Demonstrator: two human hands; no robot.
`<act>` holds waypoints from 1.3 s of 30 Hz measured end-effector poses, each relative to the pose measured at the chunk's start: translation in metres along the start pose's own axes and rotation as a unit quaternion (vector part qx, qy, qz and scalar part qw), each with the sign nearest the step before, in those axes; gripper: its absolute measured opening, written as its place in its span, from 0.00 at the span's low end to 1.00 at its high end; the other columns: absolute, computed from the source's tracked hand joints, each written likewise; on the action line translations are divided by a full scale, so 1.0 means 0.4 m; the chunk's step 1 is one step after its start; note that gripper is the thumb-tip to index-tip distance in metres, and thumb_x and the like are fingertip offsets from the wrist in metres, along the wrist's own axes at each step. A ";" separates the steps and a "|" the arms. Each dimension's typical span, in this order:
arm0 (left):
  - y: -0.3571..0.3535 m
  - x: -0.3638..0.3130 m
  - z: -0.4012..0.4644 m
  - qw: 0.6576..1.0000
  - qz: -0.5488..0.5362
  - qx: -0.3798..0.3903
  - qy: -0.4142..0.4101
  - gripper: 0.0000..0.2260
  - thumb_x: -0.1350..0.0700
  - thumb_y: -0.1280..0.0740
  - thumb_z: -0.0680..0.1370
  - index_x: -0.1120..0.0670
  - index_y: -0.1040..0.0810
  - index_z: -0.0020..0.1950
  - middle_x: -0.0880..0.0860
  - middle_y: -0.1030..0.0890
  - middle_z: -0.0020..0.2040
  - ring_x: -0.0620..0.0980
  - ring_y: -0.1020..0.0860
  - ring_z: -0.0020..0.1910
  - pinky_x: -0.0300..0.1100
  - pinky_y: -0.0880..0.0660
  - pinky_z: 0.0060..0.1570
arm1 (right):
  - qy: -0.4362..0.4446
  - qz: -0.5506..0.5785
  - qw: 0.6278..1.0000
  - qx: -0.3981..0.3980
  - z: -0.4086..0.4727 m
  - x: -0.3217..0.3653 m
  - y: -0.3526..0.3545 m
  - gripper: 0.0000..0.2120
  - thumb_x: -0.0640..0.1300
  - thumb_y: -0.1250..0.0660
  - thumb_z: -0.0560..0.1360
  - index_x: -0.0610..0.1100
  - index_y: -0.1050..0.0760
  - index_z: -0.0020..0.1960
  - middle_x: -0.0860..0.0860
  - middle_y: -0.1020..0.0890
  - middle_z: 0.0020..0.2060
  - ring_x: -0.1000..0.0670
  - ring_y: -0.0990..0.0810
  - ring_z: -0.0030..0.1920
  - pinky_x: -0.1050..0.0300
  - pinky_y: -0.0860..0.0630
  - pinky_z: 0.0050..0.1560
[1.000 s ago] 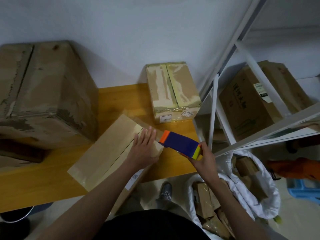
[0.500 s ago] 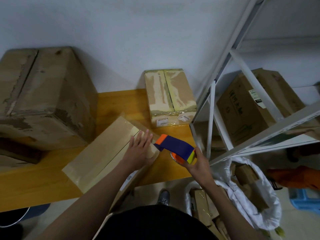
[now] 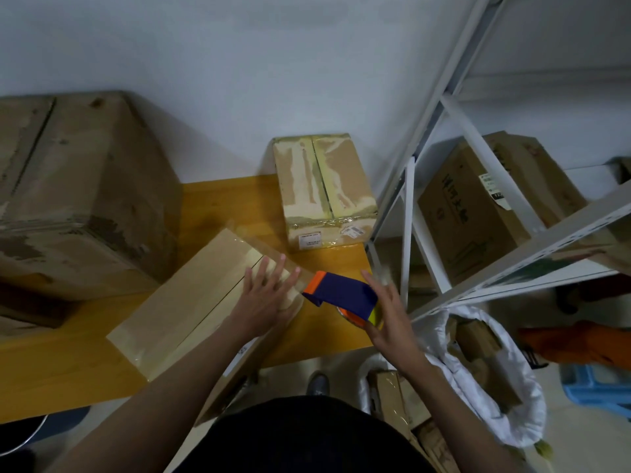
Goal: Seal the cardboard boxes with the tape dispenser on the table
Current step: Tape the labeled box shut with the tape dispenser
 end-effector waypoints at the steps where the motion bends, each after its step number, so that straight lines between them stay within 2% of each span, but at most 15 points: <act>1: 0.000 0.001 -0.001 1.000 0.005 0.000 0.000 0.41 0.25 0.72 0.71 0.43 0.65 0.80 0.56 0.66 0.81 0.65 0.66 0.78 0.69 0.57 0.75 | 0.031 -0.030 0.999 0.011 0.008 0.015 0.000 0.43 0.43 0.25 0.75 0.63 0.46 0.79 0.54 0.32 0.55 0.59 0.28 0.54 0.61 0.26 0.49; 4: 0.000 0.001 -0.004 1.000 0.010 -0.001 -0.003 0.40 0.26 0.74 0.70 0.42 0.68 0.79 0.56 0.68 0.81 0.66 0.66 0.78 0.70 0.55 0.74 | 0.063 -0.062 0.995 0.038 0.029 0.033 0.000 0.42 0.42 0.26 0.75 0.67 0.46 0.77 0.52 0.33 0.54 0.56 0.29 0.51 0.61 0.27 0.50; 8: 0.007 -0.008 -0.006 1.000 0.014 -0.002 -0.014 0.37 0.26 0.76 0.69 0.39 0.72 0.77 0.56 0.67 0.81 0.68 0.65 0.78 0.71 0.55 0.74 | 0.065 -0.088 0.992 0.065 0.042 0.022 0.002 0.40 0.41 0.26 0.74 0.65 0.43 0.75 0.49 0.32 0.57 0.52 0.28 0.53 0.55 0.23 0.52; 10: 0.009 -0.008 -0.006 1.000 0.019 -0.002 -0.012 0.35 0.27 0.70 0.72 0.39 0.74 0.76 0.56 0.67 0.81 0.68 0.65 0.78 0.71 0.54 0.73 | 0.058 -0.077 0.993 0.073 0.036 0.007 0.006 0.39 0.39 0.27 0.74 0.66 0.41 0.74 0.50 0.33 0.57 0.54 0.30 0.54 0.57 0.26 0.53; 12: 0.009 -0.008 -0.007 1.000 0.023 -0.001 -0.007 0.35 0.29 0.66 0.72 0.39 0.72 0.77 0.56 0.67 0.81 0.68 0.65 0.78 0.72 0.54 0.73 | 0.056 -0.062 0.994 0.074 0.024 -0.003 0.007 0.39 0.37 0.28 0.75 0.67 0.40 0.74 0.51 0.33 0.57 0.57 0.31 0.54 0.61 0.29 0.54; 16: 0.016 -0.015 -0.014 0.999 0.033 0.011 -0.006 0.36 0.30 0.68 0.70 0.40 0.72 0.76 0.56 0.70 0.80 0.67 0.67 0.78 0.71 0.56 0.74 | 0.049 -0.033 0.996 0.062 0.008 -0.005 0.009 0.34 0.40 0.32 0.77 0.68 0.39 0.74 0.54 0.35 0.57 0.60 0.33 0.58 0.62 0.31 0.55; 19: 0.015 -0.013 -0.016 0.999 0.036 0.016 -0.005 0.37 0.31 0.69 0.70 0.41 0.72 0.77 0.56 0.70 0.80 0.67 0.68 0.77 0.70 0.56 0.74 | 0.046 -0.032 0.997 0.062 -0.002 -0.001 0.014 0.36 0.39 0.32 0.77 0.68 0.40 0.74 0.55 0.36 0.56 0.62 0.34 0.58 0.64 0.31 0.55; 22: 0.010 -0.009 -0.011 0.999 0.025 0.020 -0.002 0.38 0.30 0.69 0.70 0.41 0.69 0.79 0.55 0.70 0.80 0.66 0.68 0.77 0.70 0.55 0.74 | 0.047 -0.047 0.996 0.063 -0.017 0.000 0.009 0.36 0.43 0.30 0.79 0.71 0.43 0.74 0.54 0.36 0.56 0.62 0.33 0.56 0.64 0.29 0.54; 25: 0.014 -0.013 -0.012 1.000 0.008 0.024 -0.004 0.45 0.25 0.78 0.66 0.41 0.66 0.80 0.55 0.70 0.80 0.65 0.69 0.77 0.70 0.57 0.74 | 0.021 -0.066 0.996 0.055 -0.016 -0.004 -0.002 0.34 0.48 0.29 0.78 0.71 0.41 0.74 0.53 0.35 0.56 0.55 0.28 0.54 0.56 0.23 0.55; 27: 0.019 -0.016 -0.010 1.000 0.003 0.025 -0.003 0.49 0.25 0.82 0.62 0.41 0.64 0.81 0.55 0.70 0.80 0.65 0.69 0.77 0.70 0.58 0.74 | 0.022 -0.091 0.994 0.060 -0.008 0.002 -0.011 0.32 0.51 0.28 0.77 0.70 0.40 0.74 0.53 0.35 0.55 0.53 0.27 0.53 0.52 0.20 0.52; 29: 0.024 -0.018 -0.011 1.000 -0.002 0.023 -0.004 0.45 0.25 0.77 0.66 0.41 0.63 0.81 0.55 0.69 0.80 0.65 0.68 0.77 0.71 0.58 0.74 | 0.031 -0.104 0.991 0.076 0.004 0.023 -0.017 0.29 0.61 0.31 0.76 0.70 0.38 0.73 0.53 0.35 0.54 0.53 0.28 0.51 0.52 0.20 0.49; 31: 0.023 -0.017 -0.012 1.000 0.000 0.029 -0.003 0.42 0.27 0.71 0.68 0.41 0.64 0.80 0.55 0.70 0.80 0.65 0.70 0.77 0.70 0.59 0.74 | 0.015 -0.097 0.992 0.076 0.024 0.042 -0.017 0.29 0.73 0.38 0.72 0.66 0.33 0.72 0.53 0.35 0.54 0.53 0.29 0.51 0.55 0.21 0.50; 32: 0.022 -0.016 -0.012 0.999 0.001 0.032 -0.002 0.42 0.26 0.71 0.67 0.40 0.65 0.80 0.55 0.71 0.80 0.65 0.70 0.77 0.70 0.59 0.74 | 0.004 -0.098 0.993 0.070 0.036 0.052 -0.017 0.29 0.74 0.41 0.73 0.64 0.31 0.71 0.53 0.34 0.53 0.53 0.29 0.52 0.55 0.21 0.50; 35: 0.019 -0.018 -0.012 0.999 0.022 0.035 0.000 0.38 0.29 0.66 0.71 0.40 0.68 0.79 0.55 0.72 0.79 0.65 0.71 0.76 0.69 0.60 0.74 | -0.003 -0.140 0.989 0.049 0.062 0.086 -0.023 0.21 0.65 0.37 0.78 0.60 0.26 0.68 0.52 0.32 0.51 0.52 0.27 0.48 0.54 0.21 0.47; 39: 0.010 -0.013 -0.008 0.999 0.029 0.035 0.003 0.35 0.33 0.56 0.76 0.39 0.70 0.78 0.55 0.72 0.79 0.66 0.70 0.77 0.69 0.59 0.75 | 0.029 -0.181 0.982 0.033 0.074 0.119 -0.046 0.19 0.61 0.32 0.75 0.58 0.22 0.64 0.53 0.31 0.46 0.53 0.27 0.39 0.57 0.24 0.36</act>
Point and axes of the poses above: each hand's wrist, its own z-axis towards the middle knuckle, its own y-axis out of the back of the hand, x = y × z, the point moved 6 cm from there along z, towards the middle knuckle
